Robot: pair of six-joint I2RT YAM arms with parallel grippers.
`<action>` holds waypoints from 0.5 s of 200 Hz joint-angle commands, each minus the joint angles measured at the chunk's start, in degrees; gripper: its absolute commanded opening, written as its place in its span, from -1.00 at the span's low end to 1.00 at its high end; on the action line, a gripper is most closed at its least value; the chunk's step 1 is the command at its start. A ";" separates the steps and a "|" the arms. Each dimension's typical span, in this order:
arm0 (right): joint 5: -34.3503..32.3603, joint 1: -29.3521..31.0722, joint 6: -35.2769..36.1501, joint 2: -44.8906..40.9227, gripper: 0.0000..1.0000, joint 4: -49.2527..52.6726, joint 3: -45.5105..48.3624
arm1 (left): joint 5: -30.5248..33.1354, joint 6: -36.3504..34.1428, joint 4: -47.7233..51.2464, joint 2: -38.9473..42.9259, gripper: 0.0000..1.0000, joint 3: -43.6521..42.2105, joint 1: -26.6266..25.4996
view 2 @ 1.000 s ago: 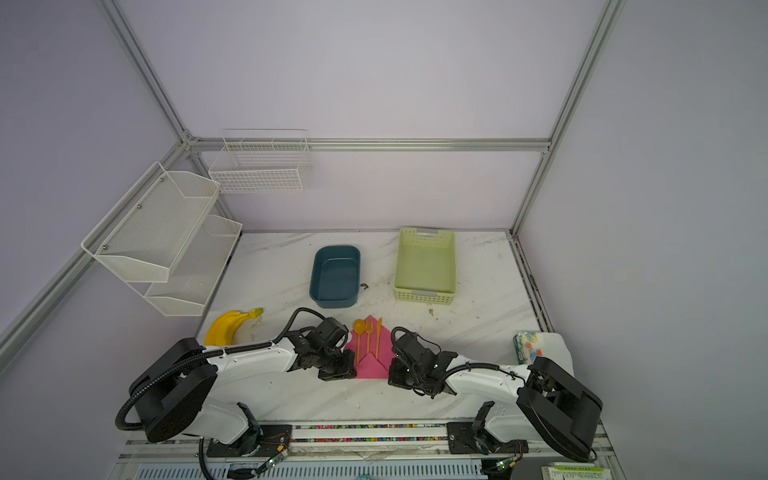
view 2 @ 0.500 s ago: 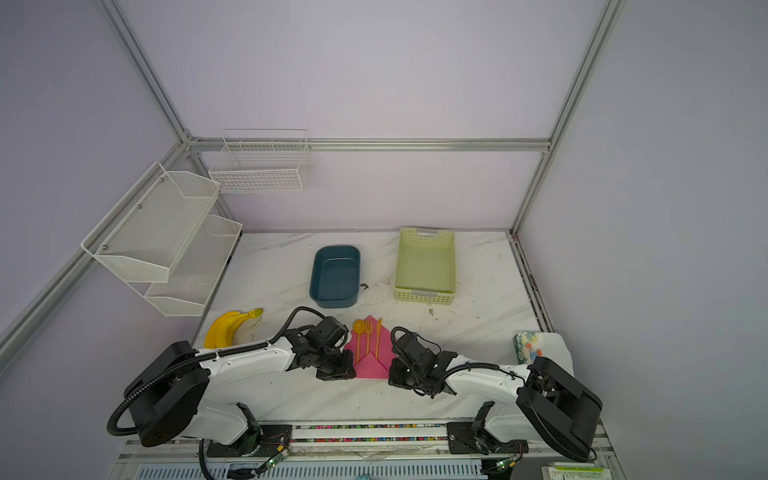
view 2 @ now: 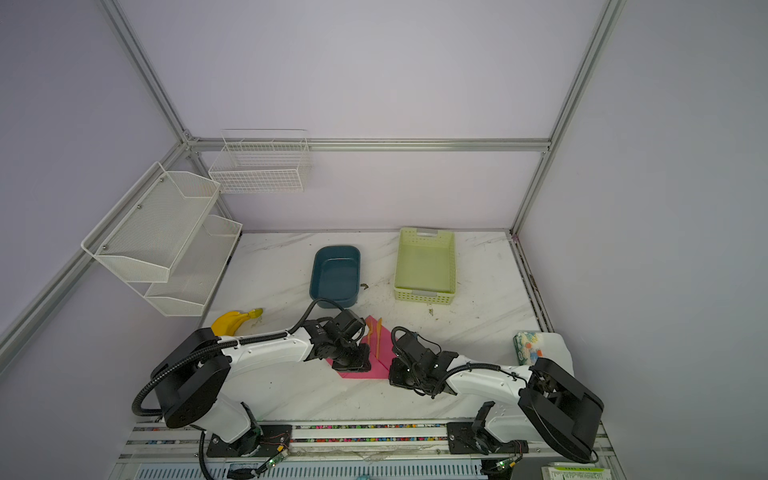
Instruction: Place the utensils on the paper napkin and roll it up
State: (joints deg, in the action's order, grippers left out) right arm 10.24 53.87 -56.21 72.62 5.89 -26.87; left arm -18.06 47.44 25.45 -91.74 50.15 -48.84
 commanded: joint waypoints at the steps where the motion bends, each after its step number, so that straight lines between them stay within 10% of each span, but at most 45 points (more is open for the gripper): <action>1: -0.83 -0.56 -1.10 -2.99 -0.55 2.43 -1.36 | 1.70 -1.65 0.42 -0.86 -0.76 5.04 -0.11; 100: -0.37 -8.98 5.01 -5.88 -0.20 8.70 -4.50 | 2.66 -0.77 -0.86 -1.62 -0.75 4.97 -0.06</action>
State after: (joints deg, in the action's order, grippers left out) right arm 9.91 47.03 -53.41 66.32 11.49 -30.33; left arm -16.12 47.31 25.32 -93.65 50.15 -48.84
